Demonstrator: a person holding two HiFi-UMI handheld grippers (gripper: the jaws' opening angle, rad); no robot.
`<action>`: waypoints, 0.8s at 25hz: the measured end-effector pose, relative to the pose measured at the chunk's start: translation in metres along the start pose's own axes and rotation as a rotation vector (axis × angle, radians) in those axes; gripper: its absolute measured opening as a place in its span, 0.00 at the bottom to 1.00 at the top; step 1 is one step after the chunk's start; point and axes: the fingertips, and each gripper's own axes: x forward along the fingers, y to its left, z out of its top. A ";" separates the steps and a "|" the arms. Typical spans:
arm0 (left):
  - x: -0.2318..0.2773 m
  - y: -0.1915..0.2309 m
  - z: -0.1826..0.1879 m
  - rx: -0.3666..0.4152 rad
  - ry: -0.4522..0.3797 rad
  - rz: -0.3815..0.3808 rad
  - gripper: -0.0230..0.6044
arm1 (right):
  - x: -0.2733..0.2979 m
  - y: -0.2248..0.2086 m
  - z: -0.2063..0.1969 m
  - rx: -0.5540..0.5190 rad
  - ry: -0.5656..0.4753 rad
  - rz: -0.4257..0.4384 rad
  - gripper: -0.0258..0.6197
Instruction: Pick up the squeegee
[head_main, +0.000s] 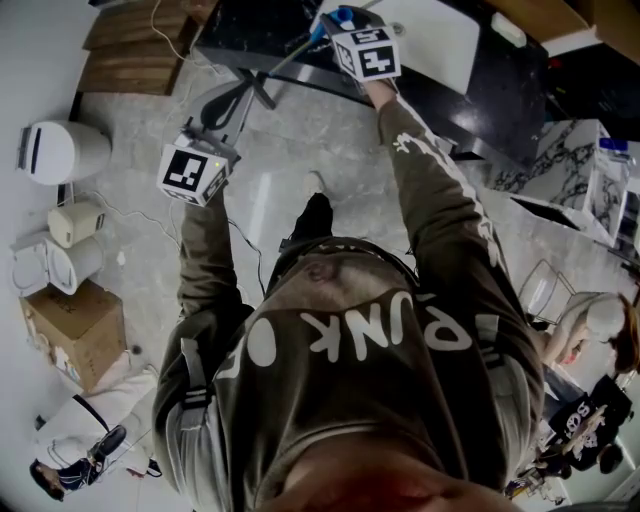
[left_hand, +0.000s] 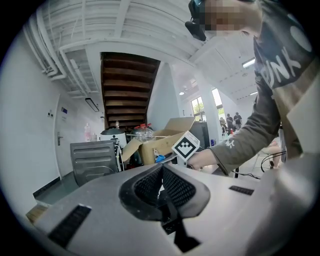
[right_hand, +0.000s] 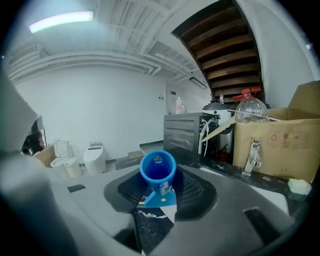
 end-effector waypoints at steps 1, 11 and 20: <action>-0.002 -0.005 0.002 0.006 -0.002 -0.002 0.04 | -0.006 0.001 0.001 -0.003 -0.005 0.000 0.28; -0.021 -0.069 0.031 0.063 -0.017 0.012 0.04 | -0.096 0.019 0.016 -0.035 -0.085 0.021 0.28; -0.047 -0.146 0.060 0.113 -0.028 0.042 0.04 | -0.201 0.044 0.016 -0.071 -0.160 0.060 0.28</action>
